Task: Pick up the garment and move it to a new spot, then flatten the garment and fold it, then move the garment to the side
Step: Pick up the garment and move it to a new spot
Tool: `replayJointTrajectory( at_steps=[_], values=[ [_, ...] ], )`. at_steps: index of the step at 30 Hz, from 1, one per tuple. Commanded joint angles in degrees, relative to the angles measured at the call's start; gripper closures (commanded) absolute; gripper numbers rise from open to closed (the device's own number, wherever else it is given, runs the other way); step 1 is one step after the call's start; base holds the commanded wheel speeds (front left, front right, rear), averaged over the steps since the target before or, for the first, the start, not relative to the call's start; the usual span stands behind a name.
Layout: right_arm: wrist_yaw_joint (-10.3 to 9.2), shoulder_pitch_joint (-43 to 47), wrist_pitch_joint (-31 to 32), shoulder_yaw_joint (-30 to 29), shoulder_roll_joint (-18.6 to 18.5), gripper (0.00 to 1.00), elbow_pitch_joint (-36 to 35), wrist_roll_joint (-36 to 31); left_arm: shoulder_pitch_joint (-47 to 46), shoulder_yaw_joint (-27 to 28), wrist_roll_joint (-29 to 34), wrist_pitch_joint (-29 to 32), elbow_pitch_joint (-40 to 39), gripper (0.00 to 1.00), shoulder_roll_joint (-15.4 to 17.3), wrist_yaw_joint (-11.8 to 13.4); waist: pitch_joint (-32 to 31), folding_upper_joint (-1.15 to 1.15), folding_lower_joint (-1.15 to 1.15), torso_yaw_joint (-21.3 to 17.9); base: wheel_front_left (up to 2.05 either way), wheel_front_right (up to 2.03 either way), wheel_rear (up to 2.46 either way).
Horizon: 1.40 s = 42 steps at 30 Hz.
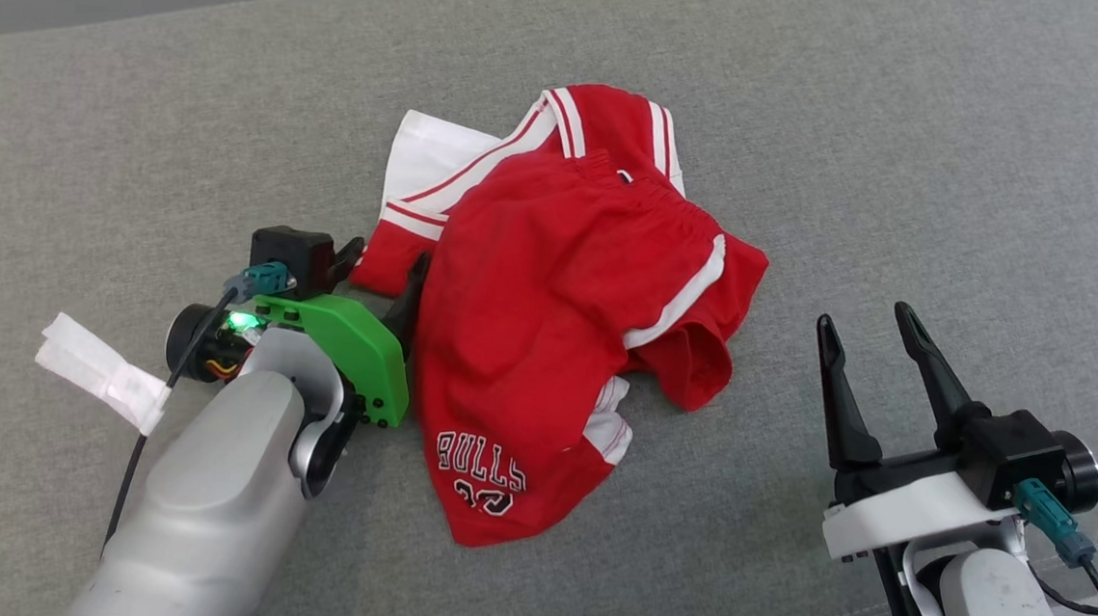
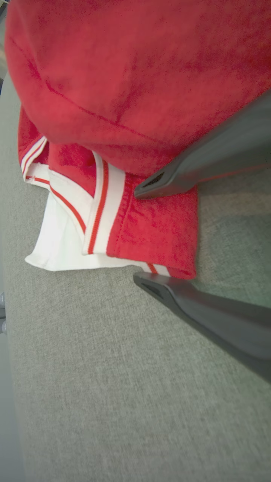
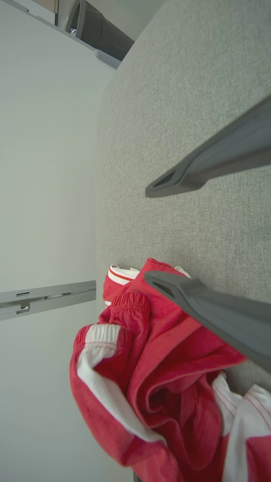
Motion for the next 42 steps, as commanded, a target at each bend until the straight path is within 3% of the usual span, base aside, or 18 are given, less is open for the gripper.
replayJointTrajectory(
  at_steps=[1,5,6,7,8,18,30,38,42],
  values=[
    [-0.08,-0.8,0.0,0.3,-0.2,0.0,-0.1,0.5,-1.2,-0.9,-0.9,0.3,0.7,0.0,0.6,-0.1,1.6,0.0,0.0,-1.8,0.0,0.0,0.0],
    [-0.08,-0.8,0.0,0.3,-0.2,0.0,-0.1,0.9,-1.9,-4.5,-3.7,1.5,2.1,0.0,1.2,-0.1,1.8,0.0,0.0,-2.4,0.0,0.0,0.0],
    [-0.08,-0.8,0.0,0.3,-0.2,0.0,-0.1,1.0,-2.0,-5.2,-4.2,1.4,2.2,0.36,1.3,-0.1,1.8,0.0,0.0,-2.5,0.0,0.0,0.0],
    [-0.08,-0.7,0.0,0.3,-0.2,0.0,0.0,1.0,-2.1,-6.0,-4.6,1.0,2.4,0.81,1.4,-0.1,1.7,0.0,0.0,-2.6,0.0,0.0,0.0],
    [-0.08,-0.6,0.0,0.2,-0.2,0.0,0.0,1.0,-2.3,-6.4,-5.0,0.5,2.4,1.0,1.6,-0.1,1.6,0.0,0.0,-2.6,0.0,0.0,0.0],
    [-0.08,0.9,0.0,-0.7,-0.2,0.0,1.0,1.3,-5.7,-10.8,-7.6,-5.8,1.8,1.0,3.6,-0.1,-2.7,0.0,0.0,-1.2,0.0,0.0,0.0],
    [-0.08,3.7,0.0,-1.9,-0.2,0.0,2.2,1.1,-13.4,-13.3,-4.3,-8.5,-5.3,1.0,6.7,-0.1,-10.8,0.0,0.0,1.5,0.0,0.0,0.0],
    [-0.08,5.4,0.0,-3.0,-0.2,0.0,2.3,0.6,-18.7,-12.3,-2.5,-8.6,-10.4,1.0,11.0,0.5,-14.4,0.0,0.0,3.8,0.0,0.0,0.0],
    [-0.08,6.6,0.0,-3.6,-0.2,0.0,2.0,0.3,-19.8,-10.5,-2.6,-8.0,-14.3,1.0,15.7,2.2,-16.2,0.0,0.0,7.0,0.0,0.0,0.0]
  ],
)
